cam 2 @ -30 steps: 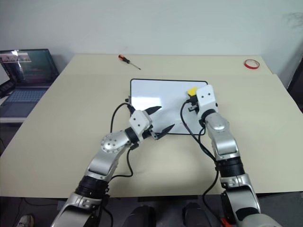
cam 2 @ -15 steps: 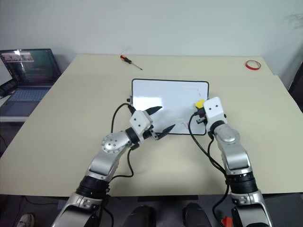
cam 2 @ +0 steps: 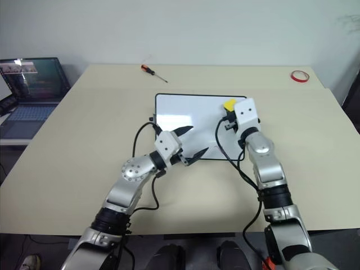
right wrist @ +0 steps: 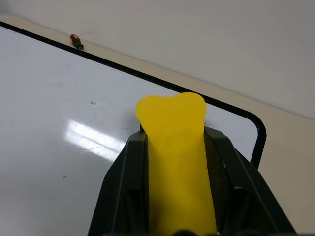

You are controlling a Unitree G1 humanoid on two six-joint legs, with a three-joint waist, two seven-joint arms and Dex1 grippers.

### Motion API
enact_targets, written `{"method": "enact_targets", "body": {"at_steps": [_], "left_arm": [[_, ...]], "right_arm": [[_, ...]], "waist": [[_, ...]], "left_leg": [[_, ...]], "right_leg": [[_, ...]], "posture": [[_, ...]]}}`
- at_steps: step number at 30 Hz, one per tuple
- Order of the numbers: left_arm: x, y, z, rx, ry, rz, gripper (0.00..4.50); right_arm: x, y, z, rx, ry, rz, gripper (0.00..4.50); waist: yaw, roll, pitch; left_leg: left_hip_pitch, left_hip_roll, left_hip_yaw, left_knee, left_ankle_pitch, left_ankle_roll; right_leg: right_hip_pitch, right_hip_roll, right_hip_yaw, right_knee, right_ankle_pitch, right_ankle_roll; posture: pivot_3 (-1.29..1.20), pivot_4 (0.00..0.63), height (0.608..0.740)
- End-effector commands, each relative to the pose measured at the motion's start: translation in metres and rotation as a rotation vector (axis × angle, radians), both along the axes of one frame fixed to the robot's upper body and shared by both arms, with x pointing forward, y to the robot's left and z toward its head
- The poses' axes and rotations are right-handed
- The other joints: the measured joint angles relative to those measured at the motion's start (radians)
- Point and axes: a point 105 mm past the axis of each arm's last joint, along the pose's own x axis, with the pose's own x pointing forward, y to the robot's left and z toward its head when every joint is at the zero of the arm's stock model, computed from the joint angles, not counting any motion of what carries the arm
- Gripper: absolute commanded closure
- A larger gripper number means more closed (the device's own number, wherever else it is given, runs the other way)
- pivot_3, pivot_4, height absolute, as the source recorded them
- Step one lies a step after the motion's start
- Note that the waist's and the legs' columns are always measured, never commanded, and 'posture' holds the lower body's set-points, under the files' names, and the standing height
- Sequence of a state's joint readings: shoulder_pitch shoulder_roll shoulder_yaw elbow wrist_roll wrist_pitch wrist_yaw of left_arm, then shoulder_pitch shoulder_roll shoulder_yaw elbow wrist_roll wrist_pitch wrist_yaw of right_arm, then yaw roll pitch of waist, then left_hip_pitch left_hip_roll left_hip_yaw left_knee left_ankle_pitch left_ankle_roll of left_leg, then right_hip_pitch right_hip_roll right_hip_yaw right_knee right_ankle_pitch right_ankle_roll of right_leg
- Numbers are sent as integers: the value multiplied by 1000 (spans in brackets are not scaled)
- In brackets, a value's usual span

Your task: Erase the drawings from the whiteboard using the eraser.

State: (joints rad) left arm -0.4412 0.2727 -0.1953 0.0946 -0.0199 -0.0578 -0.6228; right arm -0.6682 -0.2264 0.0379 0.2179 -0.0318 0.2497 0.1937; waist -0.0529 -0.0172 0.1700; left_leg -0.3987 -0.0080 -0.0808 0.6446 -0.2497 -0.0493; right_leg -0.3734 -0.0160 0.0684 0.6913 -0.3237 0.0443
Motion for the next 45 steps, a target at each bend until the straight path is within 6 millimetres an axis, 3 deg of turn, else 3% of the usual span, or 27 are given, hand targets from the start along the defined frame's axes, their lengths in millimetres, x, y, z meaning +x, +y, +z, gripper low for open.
{"method": "enact_targets", "body": {"at_steps": [1, 7, 20, 29, 32, 38, 45], "left_arm": [[-4, -2, 10, -3, -49, -12, 0], [-5, -1, 10, -4, -49, -4, 0], [-4, -4, 13, 0, -62, -16, 0], [-7, -6, 10, 2, -53, -25, 0], [-6, -6, 10, 2, -53, -26, 0], [-4, -6, 11, 2, -54, -27, 0], [-2, -4, 13, 5, -60, -22, 0]], "right_arm": [[9, -9, 13, -66, -42, -62, 3341], [13, -22, -5, -149, 26, -120, 3341], [-19, -26, -43, -169, 174, -92, 3341], [-31, -29, -56, -193, 228, -95, 3341], [-30, -28, -52, -180, 216, -92, 3341], [-13, -16, -9, -57, 55, -67, 3341], [11, -8, 15, -75, -11, -55, 3341]], "waist": [[-1, 0, 0], [1, 0, 0], [5, -1, -1], [6, -1, -1], [6, -1, -1], [-4, -1, -1], [-5, -1, -1]], "left_leg": [[0, 0, 0, 0, 0, 0], [1, 0, 0, 1, 0, 0], [2, 0, 0, 1, 0, 0], [4, 0, 0, 1, 0, 0], [4, 0, 0, 1, 0, 0], [5, 0, 0, 1, 0, 0], [4, 0, 1, 0, 0, 0]], "right_leg": [[0, 0, 0, 0, 0, 0], [1, 0, 0, 1, 0, 0], [2, 0, 0, 2, 0, 0], [4, 0, 0, 1, 0, 0], [4, 0, 0, 1, 0, 0], [4, 0, 1, 2, 0, 0], [2, 0, 1, 3, 0, 0]], "posture": [[0, 150, 740], [0, 150, 740], [0, 150, 740], [0, 150, 740], [0, 150, 740], [0, 150, 740], [0, 150, 740]]}}
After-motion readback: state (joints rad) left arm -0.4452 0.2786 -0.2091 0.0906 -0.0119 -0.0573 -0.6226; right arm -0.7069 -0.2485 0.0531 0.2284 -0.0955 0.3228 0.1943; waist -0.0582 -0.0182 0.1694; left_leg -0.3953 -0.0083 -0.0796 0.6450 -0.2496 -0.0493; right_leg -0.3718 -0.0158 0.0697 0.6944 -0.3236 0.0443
